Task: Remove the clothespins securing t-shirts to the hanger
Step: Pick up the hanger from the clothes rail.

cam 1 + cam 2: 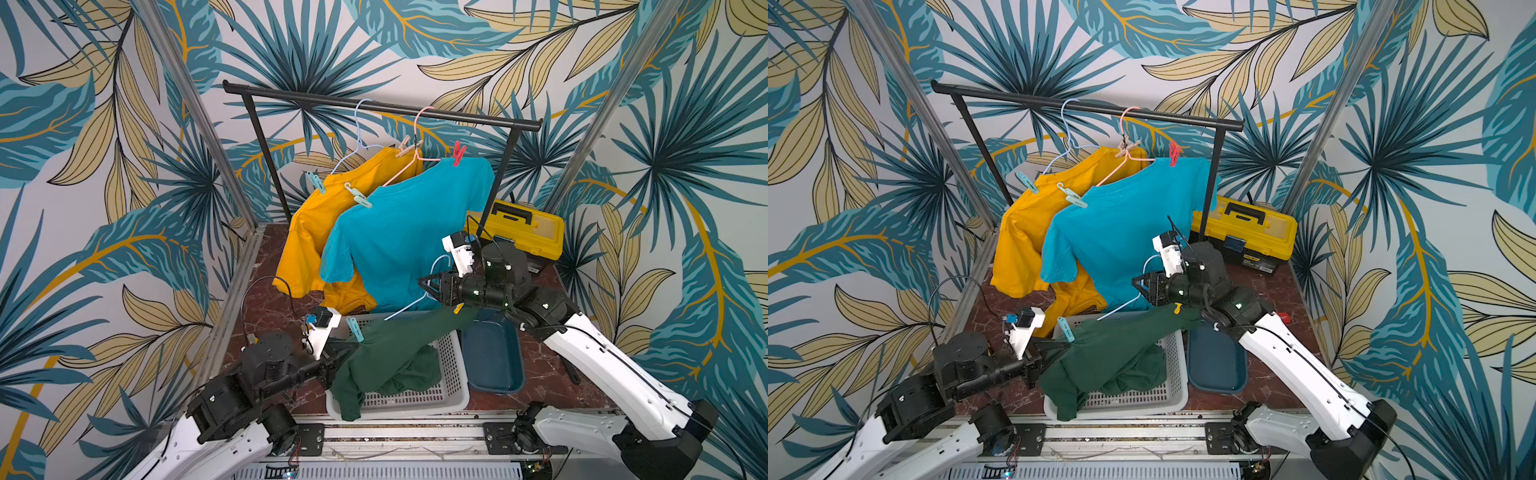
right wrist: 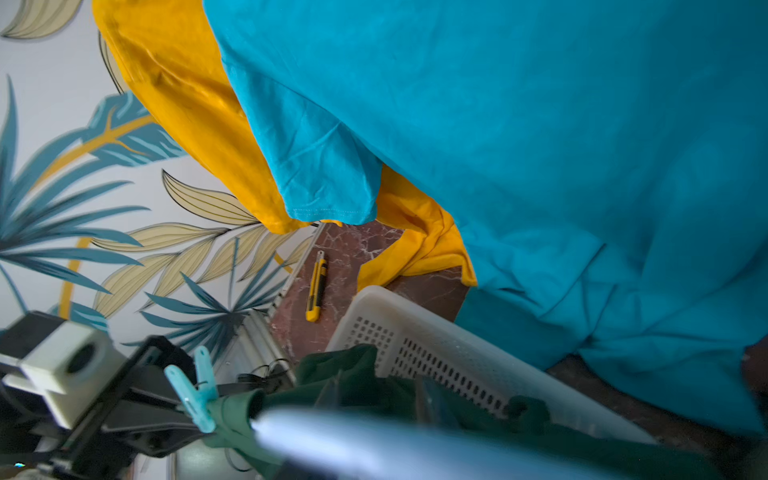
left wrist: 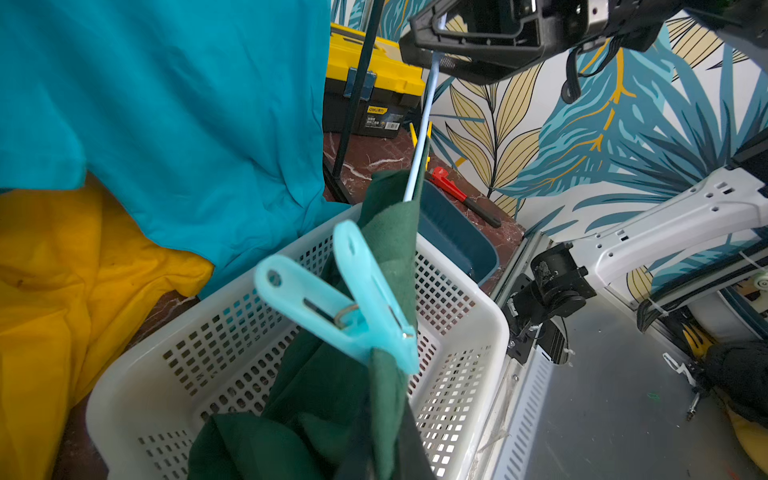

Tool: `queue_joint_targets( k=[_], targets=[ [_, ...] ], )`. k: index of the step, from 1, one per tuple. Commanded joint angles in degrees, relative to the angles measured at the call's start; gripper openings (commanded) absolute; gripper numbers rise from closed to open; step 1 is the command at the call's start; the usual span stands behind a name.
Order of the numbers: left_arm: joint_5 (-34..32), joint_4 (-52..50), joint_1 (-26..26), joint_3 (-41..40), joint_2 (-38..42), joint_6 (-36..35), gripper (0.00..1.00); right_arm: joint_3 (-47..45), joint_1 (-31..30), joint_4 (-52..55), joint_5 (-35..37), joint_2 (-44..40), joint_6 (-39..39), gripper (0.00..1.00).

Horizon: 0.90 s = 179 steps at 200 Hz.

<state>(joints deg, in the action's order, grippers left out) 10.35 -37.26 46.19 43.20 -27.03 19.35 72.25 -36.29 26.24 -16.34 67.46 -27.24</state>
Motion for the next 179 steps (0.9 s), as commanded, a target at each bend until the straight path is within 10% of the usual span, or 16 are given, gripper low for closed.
queue_joint_targets(
  k=[1,31,45,136,179],
  targets=[
    [0.0,3.7,0.1,-1.2,-0.6,-0.7,0.0,0.4,-0.7,-2.1,2.7,-0.2,1.1,0.09],
    [-8.0,3.8,0.1,-2.1,-1.5,0.4,0.0,-0.5,-1.4,-3.8,2.8,0.2,1.2,0.0],
    [-10.8,4.0,0.2,-2.1,-1.8,1.0,0.23,-0.9,-2.0,-4.6,2.9,0.6,1.3,0.0],
    [-8.4,-0.3,0.1,1.2,-0.5,-1.1,1.0,-3.9,-2.7,-6.1,9.8,-1.4,4.0,0.0],
    [-16.7,-3.9,0.0,5.8,0.4,2.0,1.0,-4.9,-2.7,-5.3,11.2,-1.8,5.4,0.0]
  ],
)
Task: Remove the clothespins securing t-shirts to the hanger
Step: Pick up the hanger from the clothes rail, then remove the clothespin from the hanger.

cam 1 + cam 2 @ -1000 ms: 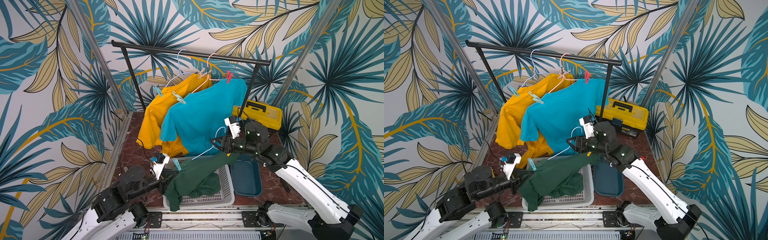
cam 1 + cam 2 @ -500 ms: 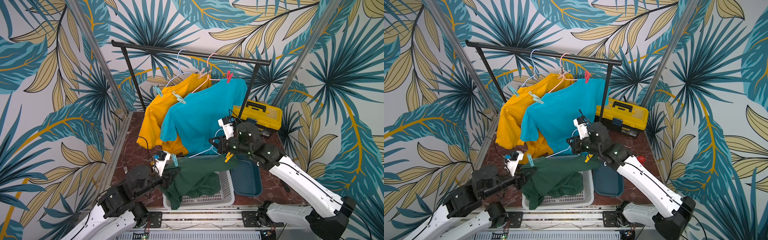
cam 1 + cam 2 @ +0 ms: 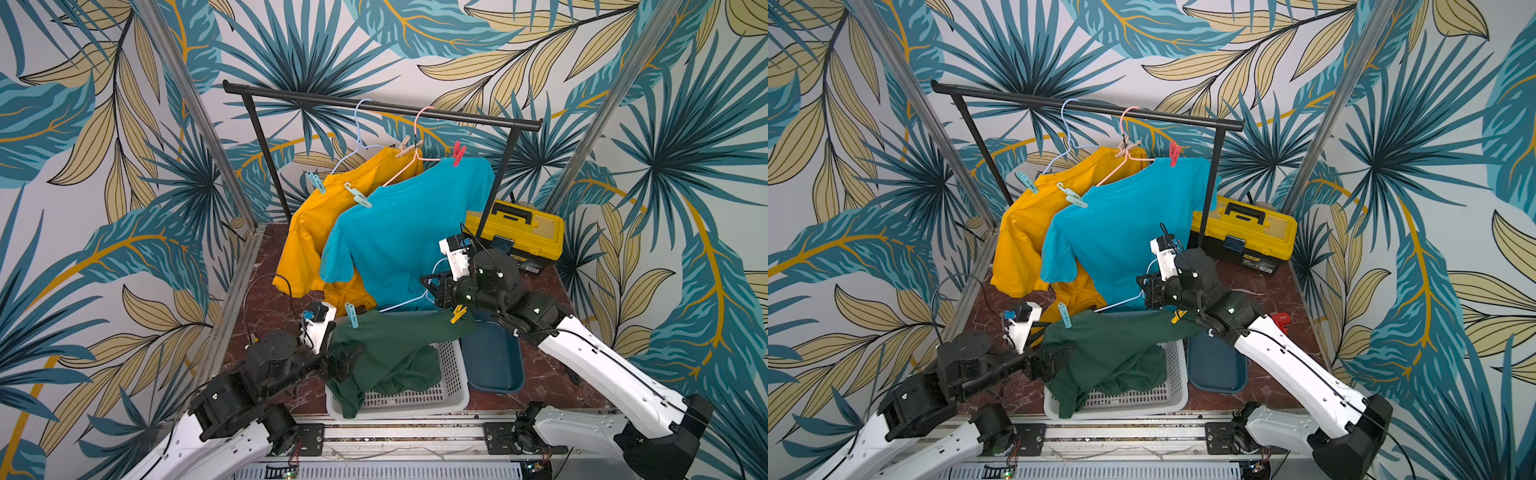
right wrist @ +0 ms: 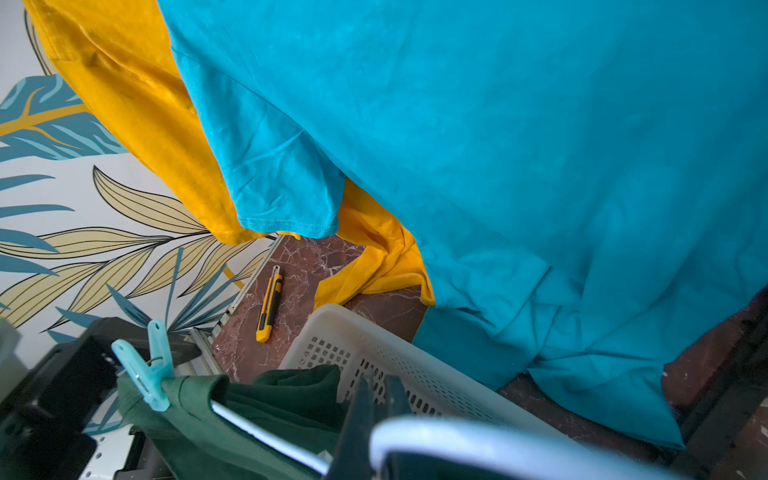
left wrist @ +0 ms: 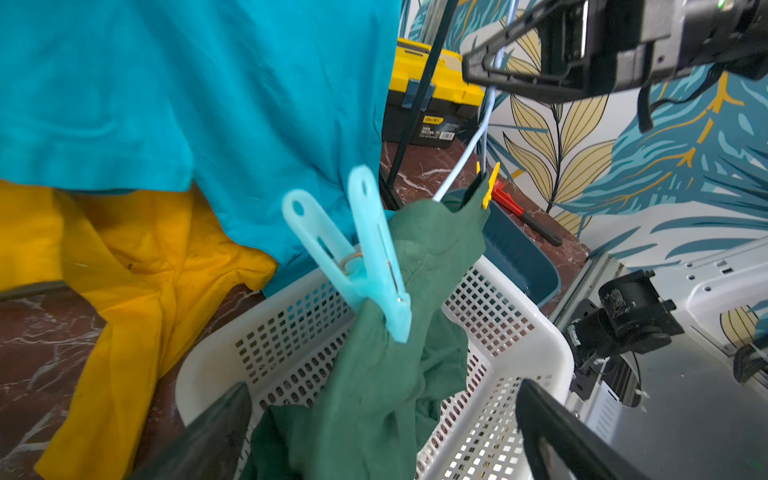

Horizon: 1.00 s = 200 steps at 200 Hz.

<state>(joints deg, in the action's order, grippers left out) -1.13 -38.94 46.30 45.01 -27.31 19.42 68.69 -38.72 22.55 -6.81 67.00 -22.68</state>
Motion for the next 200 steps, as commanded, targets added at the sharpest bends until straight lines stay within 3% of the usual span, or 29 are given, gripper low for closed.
queue_joint_targets(
  k=[1,25,48,104,118,136,173,200],
  targets=[
    [-5.3,-2.2,-0.2,4.0,0.7,2.0,1.0,-1.3,-0.3,-1.6,1.6,-1.3,0.8,0.0],
    [-8.7,-5.1,-0.6,8.1,-1.3,5.2,1.0,-2.4,-0.2,-1.8,2.0,-2.2,1.0,0.0],
    [-6.2,-7.9,-2.0,12.5,-6.3,7.6,1.0,-3.2,-0.3,-2.2,1.9,-3.2,1.2,0.0],
    [15.9,-7.7,-16.2,17.9,-15.9,12.6,1.0,-3.1,-0.2,-1.3,1.3,-4.0,1.3,0.0],
    [20.5,-5.9,-18.7,17.4,-17.1,14.6,0.96,-3.3,-0.3,-1.3,1.4,-4.2,1.3,0.0],
    [24.7,-3.4,-19.1,17.0,-17.5,16.4,0.93,-3.6,-0.3,-1.3,1.7,-4.6,1.3,0.0],
    [25.3,-2.3,-19.0,17.0,-17.1,16.6,0.89,-4.3,-0.3,-1.4,2.0,-5.1,1.4,0.0],
    [25.8,-2.4,-19.1,16.4,-17.8,14.6,0.79,-4.1,-0.3,-0.9,2.3,-4.9,1.4,0.0]
  ],
)
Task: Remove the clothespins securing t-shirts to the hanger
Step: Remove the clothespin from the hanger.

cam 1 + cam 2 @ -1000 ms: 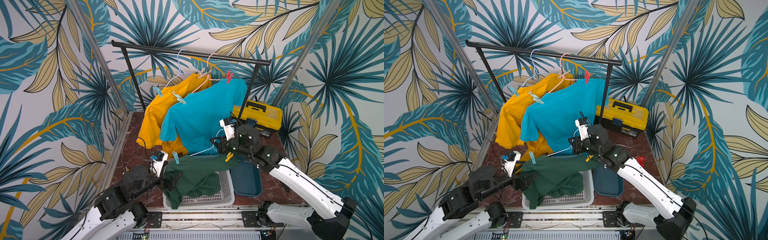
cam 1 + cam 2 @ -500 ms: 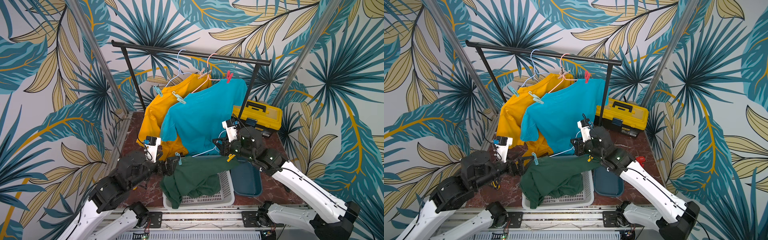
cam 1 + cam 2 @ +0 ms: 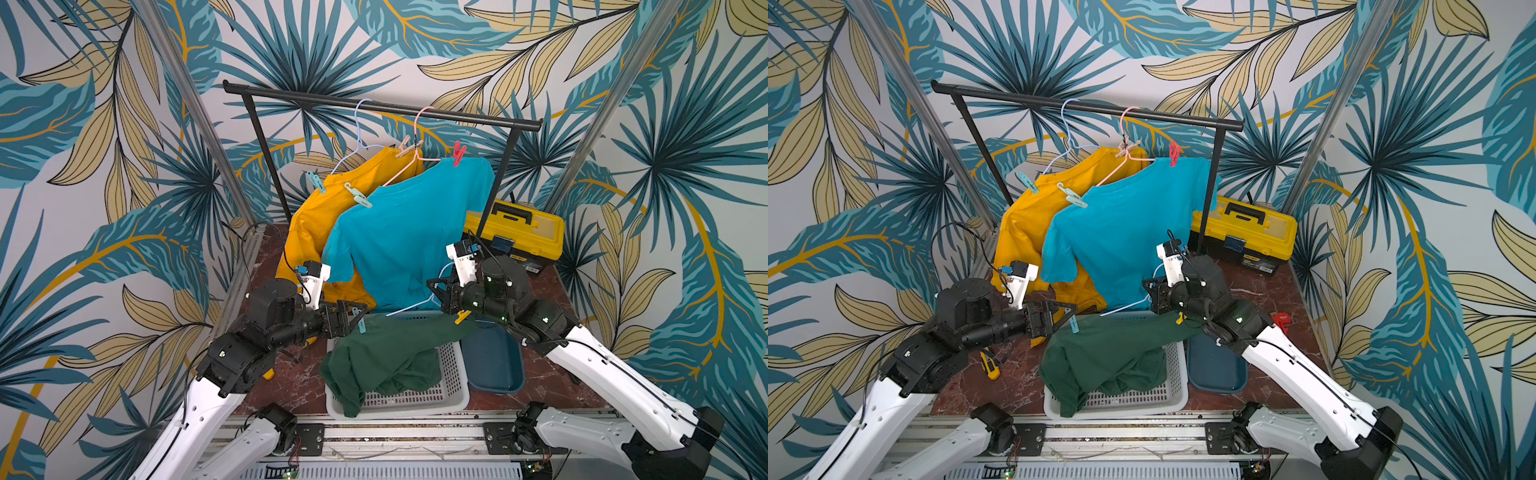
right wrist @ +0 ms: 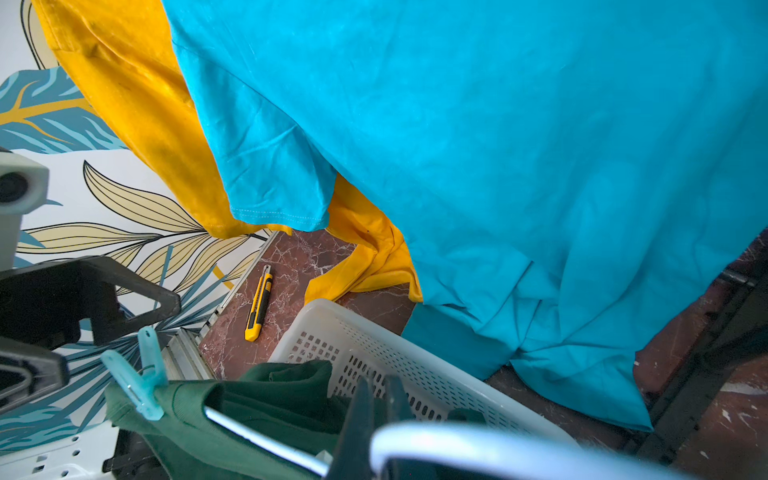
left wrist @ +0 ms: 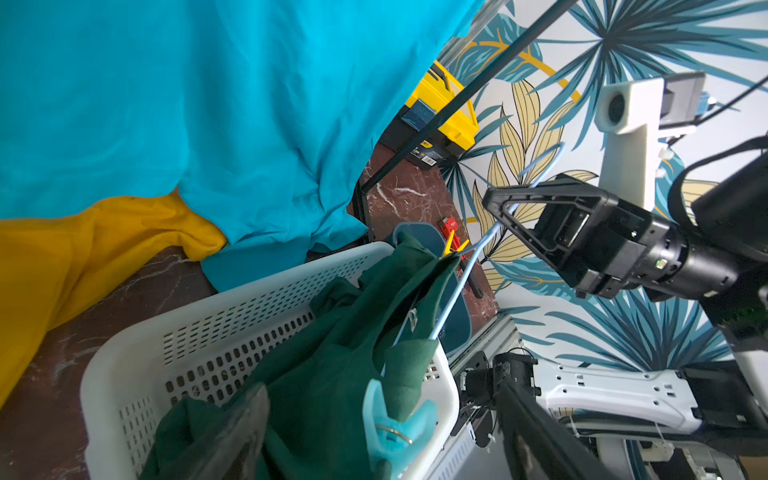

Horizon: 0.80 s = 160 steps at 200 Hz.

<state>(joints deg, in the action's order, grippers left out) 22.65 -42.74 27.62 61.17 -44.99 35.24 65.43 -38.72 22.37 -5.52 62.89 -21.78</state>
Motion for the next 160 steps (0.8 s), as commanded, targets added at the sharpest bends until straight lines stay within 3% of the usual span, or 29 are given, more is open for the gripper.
queue_joint_targets(
  k=[1,24,95,160],
  targets=[
    [2.1,1.5,-0.4,0.2,-0.2,-1.2,0.78,-0.8,-0.3,-0.7,1.1,-0.7,0.5,0.0],
    [3.7,1.5,-0.3,-0.3,-1.4,-1.5,0.69,-0.7,-0.3,-0.8,1.2,-0.6,0.5,0.0],
    [3.6,1.5,-0.3,-0.4,-1.2,-4.3,0.69,-0.5,-0.3,-1.1,0.6,0.2,-0.1,0.0],
    [4.3,1.5,-0.3,-0.4,-2.2,-5.2,0.51,-0.4,-0.3,-1.5,0.1,0.4,-0.3,0.0]
  ],
)
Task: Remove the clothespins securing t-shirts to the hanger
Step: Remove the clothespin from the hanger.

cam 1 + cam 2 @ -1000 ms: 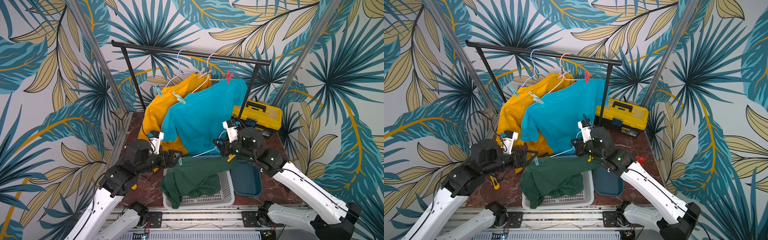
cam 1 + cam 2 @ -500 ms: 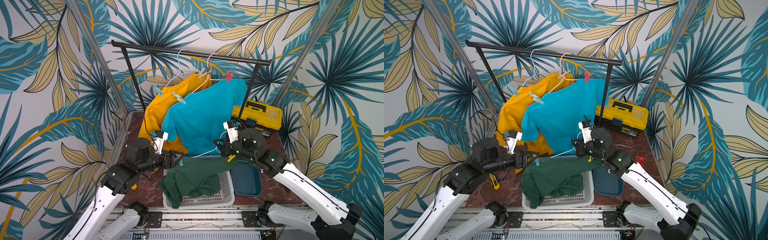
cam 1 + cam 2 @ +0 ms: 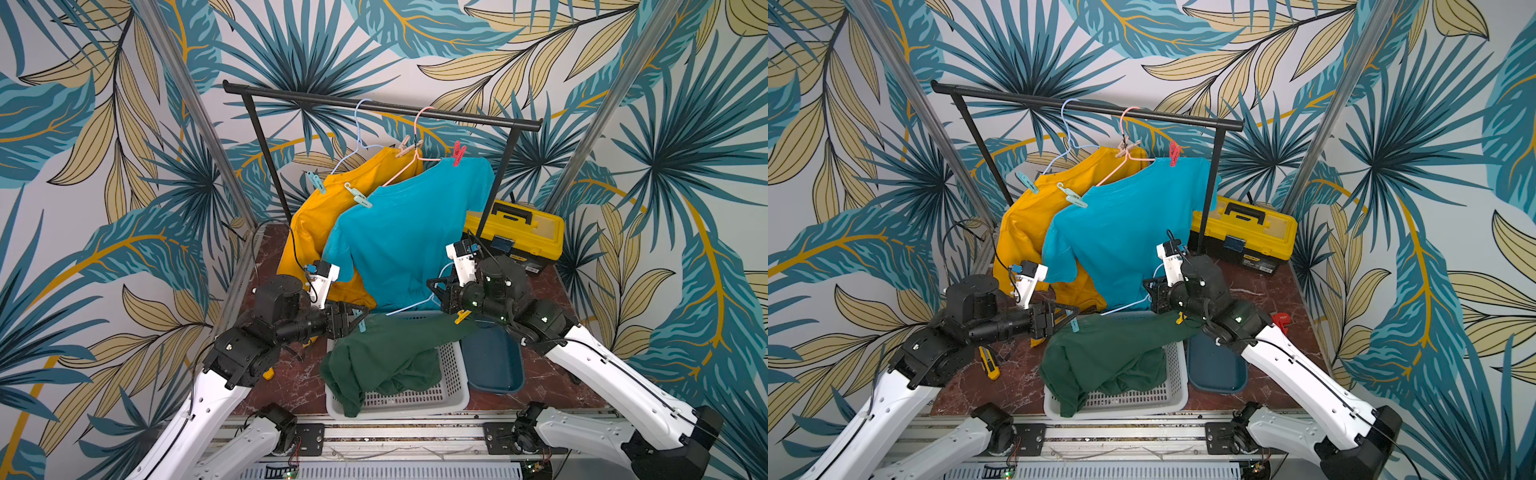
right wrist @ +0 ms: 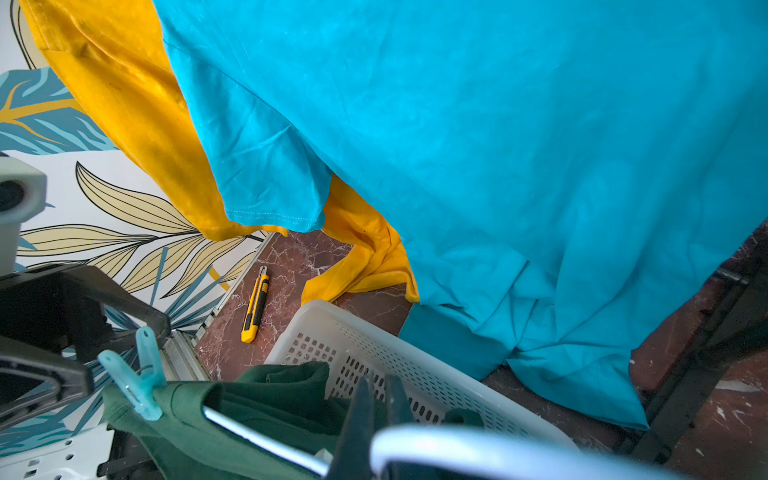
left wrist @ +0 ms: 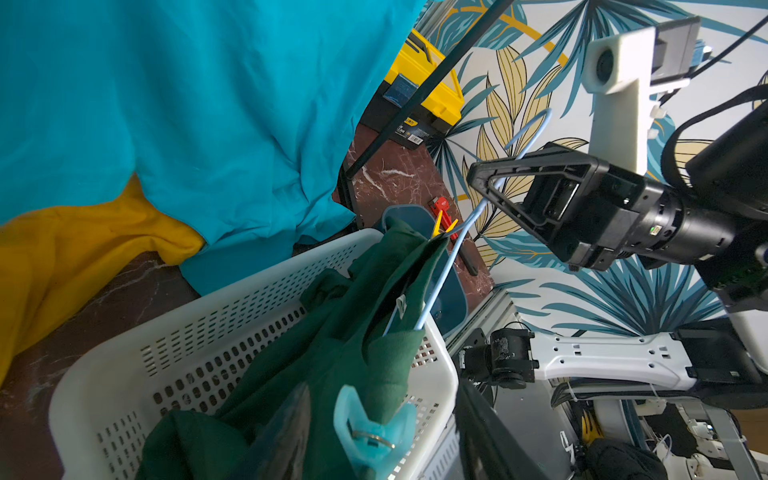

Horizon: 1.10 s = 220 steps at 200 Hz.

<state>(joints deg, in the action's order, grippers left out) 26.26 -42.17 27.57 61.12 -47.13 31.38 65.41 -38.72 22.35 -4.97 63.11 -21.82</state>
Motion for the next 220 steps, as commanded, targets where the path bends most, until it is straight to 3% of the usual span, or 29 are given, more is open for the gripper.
queue_joint_targets(
  k=[1,38,59,104,166,220],
  targets=[
    [0.7,1.0,-0.2,-0.3,-0.1,-1.3,0.51,-0.4,-0.3,-1.5,-0.5,0.1,-0.3,0.0],
    [1.9,1.0,-0.2,-0.3,-1.0,-1.1,0.52,-0.5,-0.3,-1.7,-0.9,-0.1,-0.3,0.0],
    [2.3,1.0,-0.2,-0.2,-1.4,-1.0,0.43,-0.6,-0.3,-1.6,-0.7,-0.1,-0.4,0.0],
    [3.5,1.0,-0.2,0.1,-1.7,-1.8,0.37,-0.6,-0.3,-1.3,-0.3,-0.5,-0.5,0.0],
    [2.7,1.2,-0.2,0.7,-1.6,-2.1,0.12,-0.6,-0.2,-1.1,-0.5,-0.4,-0.4,0.0],
    [-0.3,1.7,-0.3,3.4,-1.7,-6.1,0.14,-0.8,-0.2,-1.2,-0.5,-0.4,-0.6,0.0]
  ],
)
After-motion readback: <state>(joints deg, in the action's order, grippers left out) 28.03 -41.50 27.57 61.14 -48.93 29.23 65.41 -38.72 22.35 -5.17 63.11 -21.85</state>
